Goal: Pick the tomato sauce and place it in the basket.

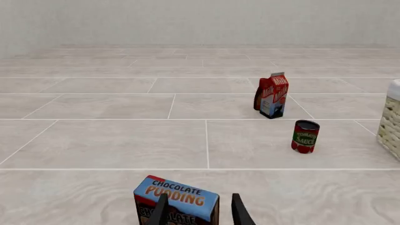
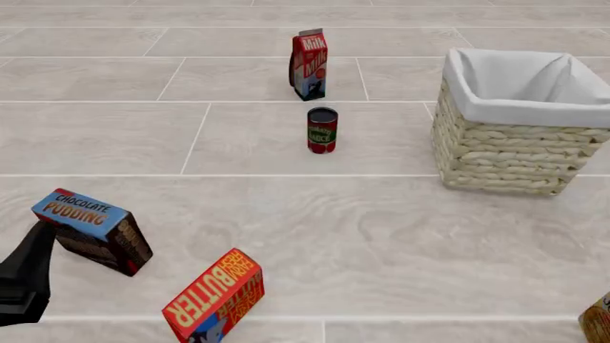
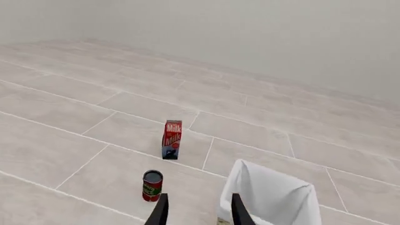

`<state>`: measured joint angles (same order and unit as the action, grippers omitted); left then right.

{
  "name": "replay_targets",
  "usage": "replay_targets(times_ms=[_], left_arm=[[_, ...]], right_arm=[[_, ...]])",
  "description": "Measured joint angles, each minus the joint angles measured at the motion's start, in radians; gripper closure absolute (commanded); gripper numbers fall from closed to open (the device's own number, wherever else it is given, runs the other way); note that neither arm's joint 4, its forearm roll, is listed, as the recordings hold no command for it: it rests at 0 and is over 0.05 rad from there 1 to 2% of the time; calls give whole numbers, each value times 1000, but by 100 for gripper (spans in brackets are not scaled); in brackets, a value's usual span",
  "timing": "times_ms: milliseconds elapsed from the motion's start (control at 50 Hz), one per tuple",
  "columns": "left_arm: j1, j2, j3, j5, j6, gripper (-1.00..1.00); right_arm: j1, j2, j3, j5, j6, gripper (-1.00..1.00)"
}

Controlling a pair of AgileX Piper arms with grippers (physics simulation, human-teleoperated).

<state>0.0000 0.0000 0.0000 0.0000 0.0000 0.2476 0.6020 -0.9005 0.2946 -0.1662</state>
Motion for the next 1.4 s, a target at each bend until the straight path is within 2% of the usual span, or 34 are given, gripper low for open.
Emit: replay_targets(times_ms=[140,380,660,960,1400], left_arm=[[0,0,0,0,0,-100],[0,0,0,0,0,-100],[0,0,0,0,0,-100],[0,0,0,0,0,-100],[0,0,0,0,0,-100]], right_arm=[[90,194,-205,40,-12,-100],[188,498,-526,121,-9,-100],[249,773,-789,198,22,-100],[235,946,-908,229,41,-100],[211,1086,-953,238,72,-100]])
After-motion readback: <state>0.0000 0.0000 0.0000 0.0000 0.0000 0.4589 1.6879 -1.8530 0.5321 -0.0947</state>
